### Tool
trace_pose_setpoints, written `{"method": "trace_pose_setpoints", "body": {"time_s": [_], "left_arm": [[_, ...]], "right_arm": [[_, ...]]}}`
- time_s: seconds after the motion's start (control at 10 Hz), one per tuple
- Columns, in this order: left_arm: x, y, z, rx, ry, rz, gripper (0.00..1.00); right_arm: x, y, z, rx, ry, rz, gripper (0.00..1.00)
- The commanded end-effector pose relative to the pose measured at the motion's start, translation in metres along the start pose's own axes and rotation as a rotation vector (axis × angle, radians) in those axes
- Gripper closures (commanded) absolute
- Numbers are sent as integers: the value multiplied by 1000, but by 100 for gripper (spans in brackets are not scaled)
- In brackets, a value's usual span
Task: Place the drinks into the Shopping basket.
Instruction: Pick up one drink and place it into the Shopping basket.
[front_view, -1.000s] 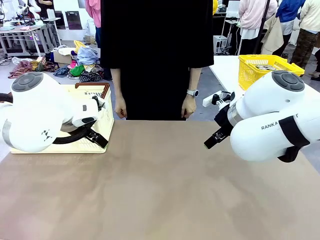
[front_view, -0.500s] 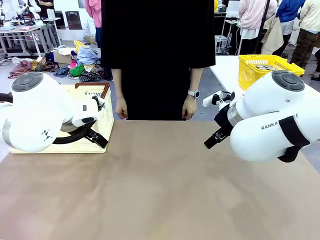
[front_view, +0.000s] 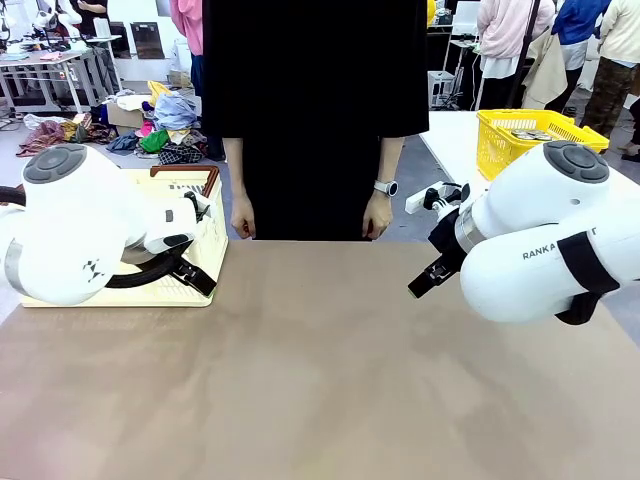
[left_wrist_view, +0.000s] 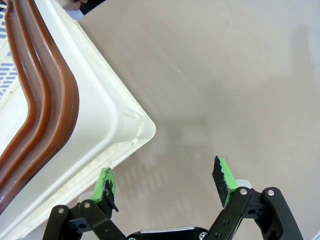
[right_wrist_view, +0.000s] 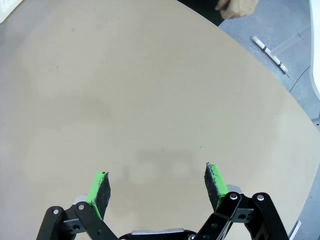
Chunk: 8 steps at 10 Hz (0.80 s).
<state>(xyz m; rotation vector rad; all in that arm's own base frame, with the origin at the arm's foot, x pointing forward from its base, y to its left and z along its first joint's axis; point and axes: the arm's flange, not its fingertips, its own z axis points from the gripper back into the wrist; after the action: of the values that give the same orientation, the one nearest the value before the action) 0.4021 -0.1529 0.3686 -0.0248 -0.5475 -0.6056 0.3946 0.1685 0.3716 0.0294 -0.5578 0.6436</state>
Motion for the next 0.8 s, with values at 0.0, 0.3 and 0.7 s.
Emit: {"method": "trace_pose_setpoints", "body": {"time_s": [0.0,0.3,0.7], "left_arm": [[0,0,0,0,0,0,0],[12,4,56,-364,225,298,0],[-1,58,165,-815,12,445,0]], "right_arm": [[0,0,0,0,0,0,0],[4,-11,50,290,114,-339,0],[-35,-84,176,770,-3,-578,0]]}}
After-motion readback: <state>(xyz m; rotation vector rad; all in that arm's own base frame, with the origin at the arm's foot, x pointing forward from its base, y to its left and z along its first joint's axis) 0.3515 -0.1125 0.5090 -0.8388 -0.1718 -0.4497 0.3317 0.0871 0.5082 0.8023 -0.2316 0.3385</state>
